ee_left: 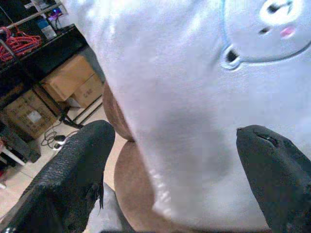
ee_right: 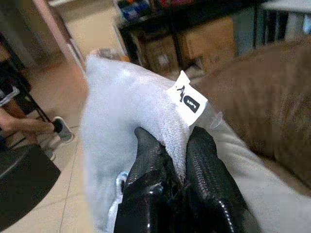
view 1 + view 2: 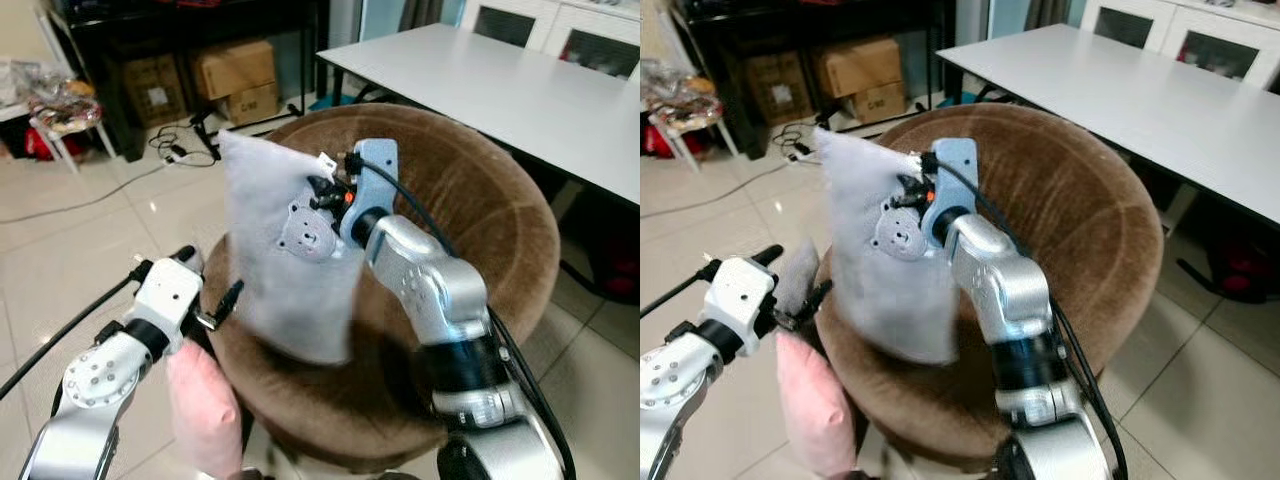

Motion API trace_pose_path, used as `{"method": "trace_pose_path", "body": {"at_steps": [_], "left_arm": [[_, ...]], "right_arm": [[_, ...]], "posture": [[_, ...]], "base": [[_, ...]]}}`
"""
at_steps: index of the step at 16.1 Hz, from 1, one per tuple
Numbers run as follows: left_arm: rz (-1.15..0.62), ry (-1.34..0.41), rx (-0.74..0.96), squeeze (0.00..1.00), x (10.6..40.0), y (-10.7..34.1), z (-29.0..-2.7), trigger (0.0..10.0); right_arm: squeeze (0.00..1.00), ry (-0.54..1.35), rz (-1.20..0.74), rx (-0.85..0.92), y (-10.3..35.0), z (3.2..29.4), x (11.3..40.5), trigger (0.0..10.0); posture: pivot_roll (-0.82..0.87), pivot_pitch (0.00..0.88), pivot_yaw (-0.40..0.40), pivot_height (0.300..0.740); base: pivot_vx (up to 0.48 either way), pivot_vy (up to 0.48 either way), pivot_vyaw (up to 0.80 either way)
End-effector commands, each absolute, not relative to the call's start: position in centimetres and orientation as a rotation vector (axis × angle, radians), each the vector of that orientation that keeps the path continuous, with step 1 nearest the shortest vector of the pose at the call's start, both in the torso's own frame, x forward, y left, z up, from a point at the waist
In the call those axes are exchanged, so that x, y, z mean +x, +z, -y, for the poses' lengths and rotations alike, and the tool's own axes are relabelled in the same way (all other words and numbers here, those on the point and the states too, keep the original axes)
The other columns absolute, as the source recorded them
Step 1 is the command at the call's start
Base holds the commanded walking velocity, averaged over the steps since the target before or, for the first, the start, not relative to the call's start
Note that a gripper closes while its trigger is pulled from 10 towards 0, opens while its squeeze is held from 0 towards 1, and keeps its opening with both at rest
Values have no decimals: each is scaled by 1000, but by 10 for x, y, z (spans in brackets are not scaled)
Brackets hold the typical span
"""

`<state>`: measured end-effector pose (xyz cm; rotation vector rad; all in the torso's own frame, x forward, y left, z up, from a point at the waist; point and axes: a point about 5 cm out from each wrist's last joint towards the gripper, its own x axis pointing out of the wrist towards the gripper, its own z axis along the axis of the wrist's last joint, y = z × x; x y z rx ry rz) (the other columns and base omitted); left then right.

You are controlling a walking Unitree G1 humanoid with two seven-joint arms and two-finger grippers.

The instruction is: Move the pillow to the sofa from floor

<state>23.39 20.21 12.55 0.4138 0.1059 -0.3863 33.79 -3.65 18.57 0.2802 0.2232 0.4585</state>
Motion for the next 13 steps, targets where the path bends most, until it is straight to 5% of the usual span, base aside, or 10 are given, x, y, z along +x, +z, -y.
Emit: {"method": "trace_pose_path", "body": {"at_steps": [1,4,5,6,7,13], "left_arm": [[-104,-400,420,0,233,129,-201,10000],[-109,-407,421,0,231,129,-201,10000],[-113,-410,420,0,230,129,-201,10000],[-113,-410,420,0,230,129,-201,10000],[-115,-412,417,0,229,129,-201,10000],[-130,-437,416,0,229,126,-197,10000]], "right_arm": [[0,470,-151,381,210,21,341,10000],[0,138,-221,648,199,59,379,10000],[0,-22,-282,791,178,93,389,10000],[0,-22,-282,791,178,93,389,10000],[0,-152,-319,914,154,132,391,10000],[0,-457,-546,737,88,190,369,10000]], "posture": [[-12,0,1,740],[-5,0,-5,740],[-3,0,-8,740],[-3,0,-8,740],[-3,0,-8,740],[-10,0,-2,740]], "base": [[0,0,0],[0,0,0],[0,0,0],[0,0,0],[0,0,0],[0,0,0]]}}
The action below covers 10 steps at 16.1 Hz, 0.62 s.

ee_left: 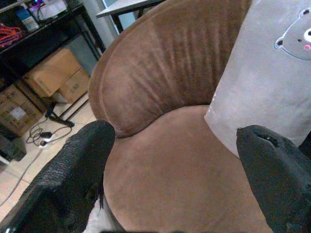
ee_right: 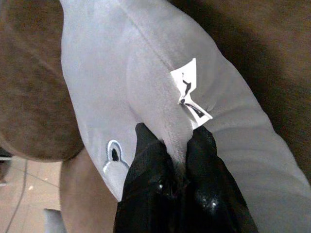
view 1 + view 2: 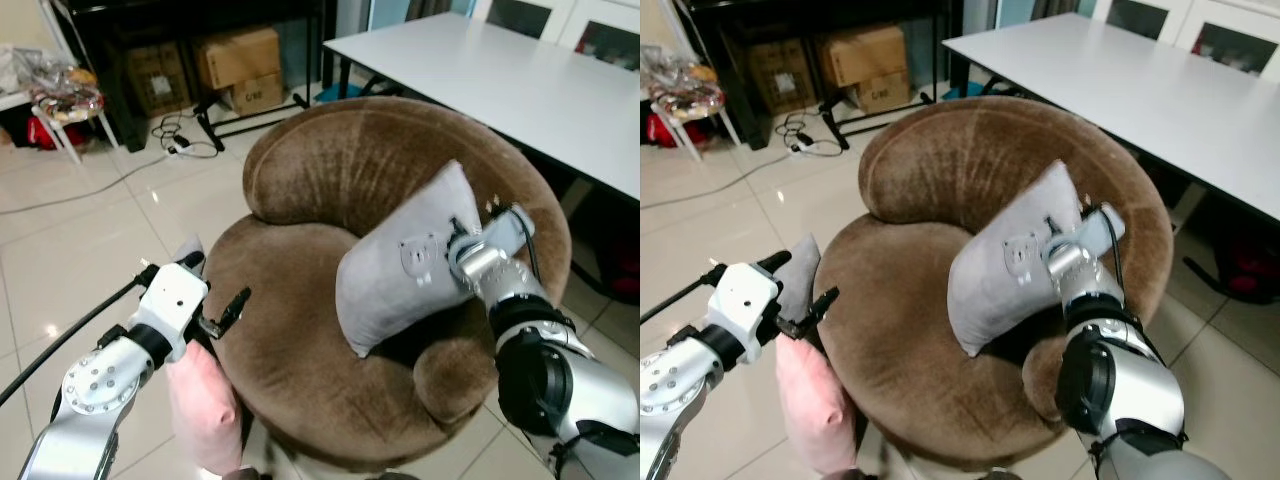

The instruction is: Move the pillow to the sofa from floor

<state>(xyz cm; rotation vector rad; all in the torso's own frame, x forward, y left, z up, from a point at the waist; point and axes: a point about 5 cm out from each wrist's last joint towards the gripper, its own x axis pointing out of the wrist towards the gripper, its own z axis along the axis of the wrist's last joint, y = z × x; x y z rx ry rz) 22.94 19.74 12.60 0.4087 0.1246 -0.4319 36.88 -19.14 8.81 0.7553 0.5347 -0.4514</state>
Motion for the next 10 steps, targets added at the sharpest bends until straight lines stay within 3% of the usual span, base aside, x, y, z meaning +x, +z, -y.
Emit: {"method": "trace_pose_path", "body": {"at_steps": [1,2,3,10], "left_arm": [[-120,-425,413,0,231,127,-198,10000],[-111,-419,418,0,233,129,-199,10000],[-106,-416,420,0,234,130,-199,10000],[-82,-284,309,0,242,126,-197,10000]], "right_arm": [[0,-472,-507,743,94,196,372,10000],[173,-487,-471,769,100,201,375,10000],[1000,-495,-453,784,104,204,377,10000],[1000,-401,-216,745,132,232,382,10000]], "posture": [[-11,0,0,740],[-11,0,0,740],[-11,0,0,740],[-12,0,-15,740]], "base": [[0,0,0],[0,0,0],[0,0,0],[0,0,0]]}}
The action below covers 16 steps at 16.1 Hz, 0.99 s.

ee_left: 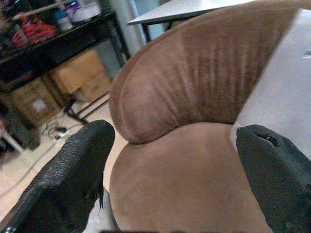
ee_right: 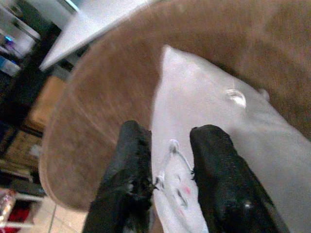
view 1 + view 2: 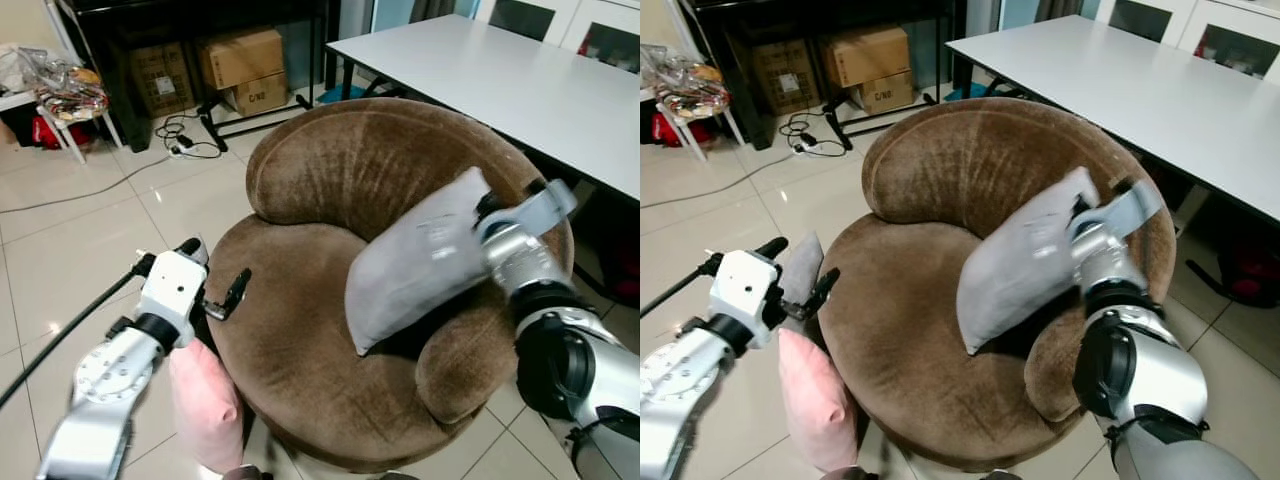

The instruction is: Move the pillow to the sofa from floor

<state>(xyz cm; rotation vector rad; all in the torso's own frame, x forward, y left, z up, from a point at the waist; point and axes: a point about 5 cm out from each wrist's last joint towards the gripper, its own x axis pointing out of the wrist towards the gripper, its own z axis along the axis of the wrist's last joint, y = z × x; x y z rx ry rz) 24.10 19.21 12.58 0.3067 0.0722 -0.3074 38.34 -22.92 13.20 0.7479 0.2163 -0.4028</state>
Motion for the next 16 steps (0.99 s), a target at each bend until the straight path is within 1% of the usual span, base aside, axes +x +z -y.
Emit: {"method": "trace_pose_path", "body": {"at_steps": [1,2,4,5,6,7,8,9,10,11,12,13,14,16], "left_arm": [[-89,-249,277,0,243,123,-194,10000],[-93,-244,274,0,244,122,-194,10000],[-99,-221,258,0,245,120,-193,10000],[-90,-201,252,0,245,120,-194,10000],[-73,-190,261,0,245,122,-194,10000],[-49,-159,272,0,245,124,-195,10000],[-50,-154,269,0,245,125,-194,10000],[-48,-152,272,0,245,125,-193,10000],[-47,-150,272,0,244,125,-193,10000],[-44,-140,267,0,242,126,-192,10000],[-44,-138,264,0,241,126,-191,10000],[-46,-134,263,0,238,124,-191,10000],[-50,-128,263,0,236,123,-192,10000],[-51,-125,265,0,235,123,-193,10000]], "right_arm": [[1000,-415,-204,670,127,242,376,10000],[1000,-417,-200,657,126,244,374,10000],[1000,-381,-130,597,129,253,365,10000],[1000,-321,-57,465,137,251,356,10000],[1000,-273,-29,406,141,246,348,10000],[1000,-147,5,257,145,224,322,10000],[914,-90,1,183,141,209,305,10000],[490,-79,-12,154,137,203,298,10000],[0,-67,-23,131,133,196,290,10000],[0,-26,-58,100,120,178,275,10000],[0,-29,-71,85,116,173,271,10000],[0,-24,-100,114,115,163,264,10000],[0,1,-104,109,120,157,259,10000],[0,11,-107,91,123,157,256,10000]], "posture": [[-20,0,-9,740],[-22,0,-8,740],[-31,0,-3,740],[-36,0,0,740],[-40,0,3,740],[-44,0,1,740],[-43,0,-2,740],[-41,0,-5,740],[-38,0,-13,740],[-38,0,-18,740],[-38,0,-20,740],[-40,0,-19,740],[-42,0,-18,740],[-44,0,-17,740]], "base": [[0,0,0],[0,0,0],[0,0,0],[0,0,0],[0,0,0],[0,0,0],[0,0,0],[0,0,0],[0,0,0],[-322,0,0],[-326,0,0],[-315,0,0],[-292,0,0],[-264,0,0]]}}
